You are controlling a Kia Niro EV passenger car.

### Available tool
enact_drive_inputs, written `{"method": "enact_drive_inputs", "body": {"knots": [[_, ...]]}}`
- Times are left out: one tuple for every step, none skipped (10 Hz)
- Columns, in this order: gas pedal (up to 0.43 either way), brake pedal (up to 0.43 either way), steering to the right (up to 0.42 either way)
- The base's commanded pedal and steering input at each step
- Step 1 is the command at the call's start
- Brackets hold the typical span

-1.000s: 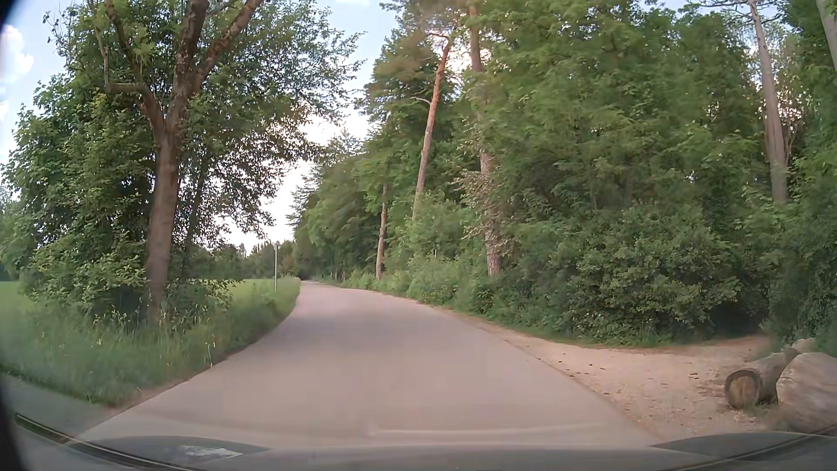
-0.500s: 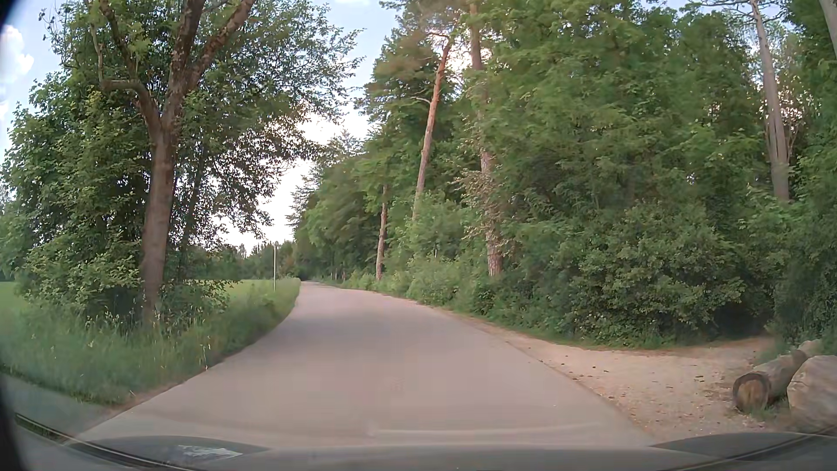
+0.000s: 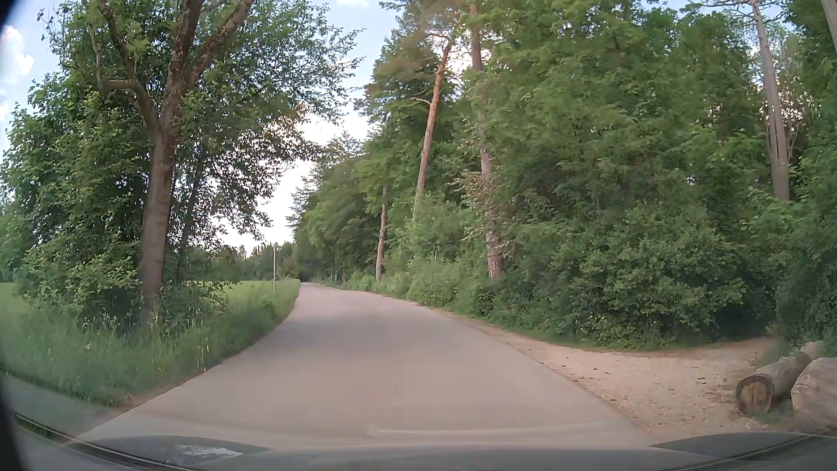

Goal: Follow the waypoints while adhering to traffic rules and regulations

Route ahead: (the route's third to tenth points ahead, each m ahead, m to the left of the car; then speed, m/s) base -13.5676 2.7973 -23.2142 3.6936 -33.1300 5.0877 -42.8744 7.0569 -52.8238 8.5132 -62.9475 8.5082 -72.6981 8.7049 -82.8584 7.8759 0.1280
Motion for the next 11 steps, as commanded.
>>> {"method": "enact_drive_inputs", "body": {"knots": [[0.000, 0.024, -0.014], [0.000, 0.024, -0.016], [0.000, 0.018, -0.022], [0.000, 0.024, -0.026], [0.000, 0.018, -0.030], [0.000, 0.024, -0.031], [0.000, 0.024, -0.039], [0.000, 0.024, -0.049], [0.000, 0.024, -0.057], [0.020, 0.024, -0.065], [0.059, 0.024, -0.069]]}}
